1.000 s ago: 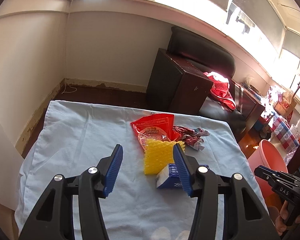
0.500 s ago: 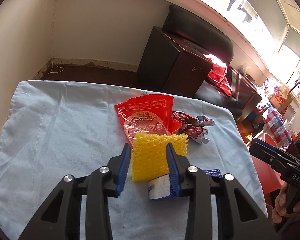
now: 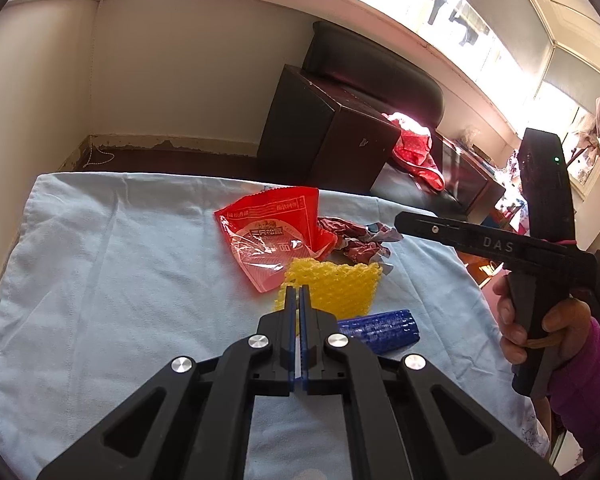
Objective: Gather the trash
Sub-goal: 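Close the left tool on the yellow foam block, then lift the yellow foam with the left tool while the right tool grasps the crumpled wrapper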
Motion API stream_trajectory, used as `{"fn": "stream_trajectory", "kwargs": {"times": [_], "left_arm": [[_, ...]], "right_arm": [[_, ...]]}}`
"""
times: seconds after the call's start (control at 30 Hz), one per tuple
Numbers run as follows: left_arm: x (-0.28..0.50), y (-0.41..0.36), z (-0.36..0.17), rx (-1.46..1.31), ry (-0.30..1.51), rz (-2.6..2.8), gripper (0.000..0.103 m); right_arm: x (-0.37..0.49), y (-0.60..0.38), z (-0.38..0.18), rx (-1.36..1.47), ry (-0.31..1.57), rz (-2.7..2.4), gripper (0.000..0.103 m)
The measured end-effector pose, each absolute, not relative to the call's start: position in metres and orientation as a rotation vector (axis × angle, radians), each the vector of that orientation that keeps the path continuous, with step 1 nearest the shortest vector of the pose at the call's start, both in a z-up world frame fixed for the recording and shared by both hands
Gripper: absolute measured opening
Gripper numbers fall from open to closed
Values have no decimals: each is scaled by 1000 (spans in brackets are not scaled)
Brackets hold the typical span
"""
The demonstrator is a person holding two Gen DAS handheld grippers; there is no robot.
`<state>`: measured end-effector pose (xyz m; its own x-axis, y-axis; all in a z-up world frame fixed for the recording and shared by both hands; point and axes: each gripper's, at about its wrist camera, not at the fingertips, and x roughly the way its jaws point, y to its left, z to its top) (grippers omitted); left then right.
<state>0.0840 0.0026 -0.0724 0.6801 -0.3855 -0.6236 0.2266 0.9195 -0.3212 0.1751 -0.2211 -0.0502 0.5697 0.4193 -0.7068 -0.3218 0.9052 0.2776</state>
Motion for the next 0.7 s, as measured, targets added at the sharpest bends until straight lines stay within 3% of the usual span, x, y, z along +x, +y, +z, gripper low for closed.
{"fn": "stream_trajectory", "kwargs": {"times": [0.37, 0.47, 0.7], "left_arm": [[74, 12, -69, -263, 741, -337, 0], [70, 12, -63, -268, 727, -338, 0], [58, 9, -47, -269, 686, -344, 0]], "right_arm": [[190, -203, -76, 67, 913, 467, 48], [180, -202, -73, 56, 892, 478, 26], [147, -203, -60, 22, 843, 437, 18]]}}
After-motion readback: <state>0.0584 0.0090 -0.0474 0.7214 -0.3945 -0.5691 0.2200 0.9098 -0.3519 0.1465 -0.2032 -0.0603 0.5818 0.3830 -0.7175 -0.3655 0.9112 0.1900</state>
